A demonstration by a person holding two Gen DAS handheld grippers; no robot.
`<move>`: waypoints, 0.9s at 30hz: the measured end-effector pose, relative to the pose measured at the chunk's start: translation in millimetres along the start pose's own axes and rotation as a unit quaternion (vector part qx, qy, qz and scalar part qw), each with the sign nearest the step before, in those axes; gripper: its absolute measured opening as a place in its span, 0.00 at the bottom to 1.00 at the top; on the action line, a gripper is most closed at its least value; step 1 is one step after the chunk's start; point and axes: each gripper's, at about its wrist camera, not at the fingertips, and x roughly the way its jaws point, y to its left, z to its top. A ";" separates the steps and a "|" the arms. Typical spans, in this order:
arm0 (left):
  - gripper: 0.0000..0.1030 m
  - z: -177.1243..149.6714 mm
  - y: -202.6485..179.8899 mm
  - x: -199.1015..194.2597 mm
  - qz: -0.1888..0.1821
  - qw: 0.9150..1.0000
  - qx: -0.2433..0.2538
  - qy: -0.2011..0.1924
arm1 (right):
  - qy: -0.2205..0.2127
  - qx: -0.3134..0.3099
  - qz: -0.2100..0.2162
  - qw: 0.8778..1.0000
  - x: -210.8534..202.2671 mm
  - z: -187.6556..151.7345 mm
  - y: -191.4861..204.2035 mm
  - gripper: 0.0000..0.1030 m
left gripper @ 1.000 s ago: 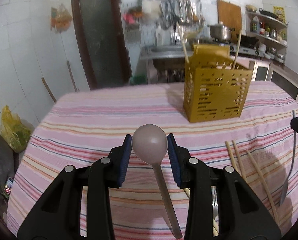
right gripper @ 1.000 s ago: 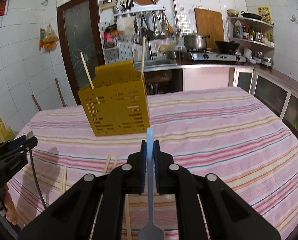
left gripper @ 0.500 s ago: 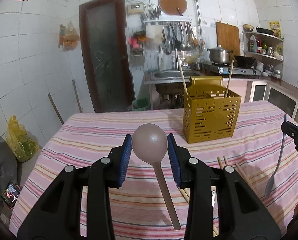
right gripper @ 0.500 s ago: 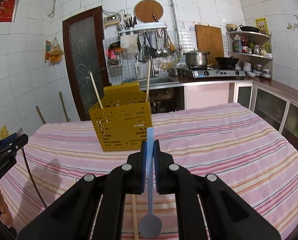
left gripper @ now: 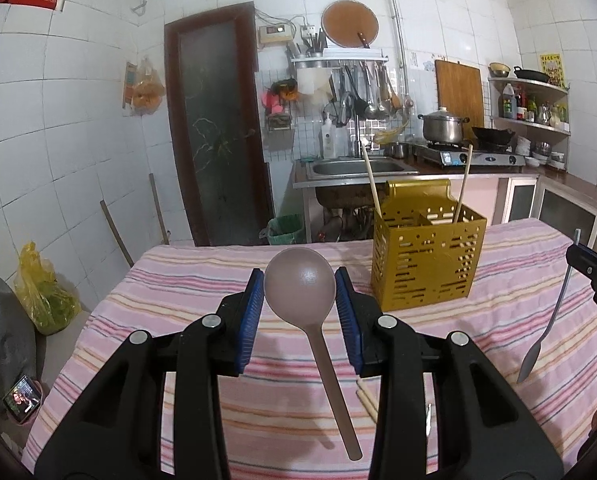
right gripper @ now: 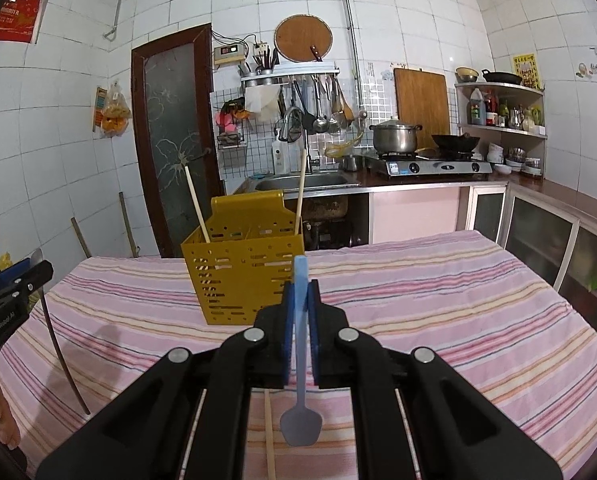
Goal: Organize utensils
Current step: 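Lift the spatula with the right tool while the left tool carries the spoon over the holder, then open both tools to drop the spatula and spoon into the yellow holder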
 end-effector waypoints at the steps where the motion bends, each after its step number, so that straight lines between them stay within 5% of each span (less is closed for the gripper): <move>1: 0.34 3.0 -0.4 0.5 -0.001 1.000 0.000 -0.002 | -0.002 -0.002 -0.001 1.000 0.4 3.3 0.6 0.07; 14: 0.34 114.8 -13.6 13.0 -0.046 0.995 -0.023 -0.080 | -0.075 -0.012 -0.009 0.997 13.1 96.7 7.8 0.07; 22: 0.34 173.0 -47.5 69.3 -0.046 0.993 -0.021 -0.106 | -0.102 -0.004 0.007 0.995 62.1 157.7 16.8 0.07; 27: 0.34 172.0 -76.5 121.9 -0.050 0.994 -0.009 -0.095 | -0.093 -0.002 0.019 0.996 103.4 162.4 19.8 0.07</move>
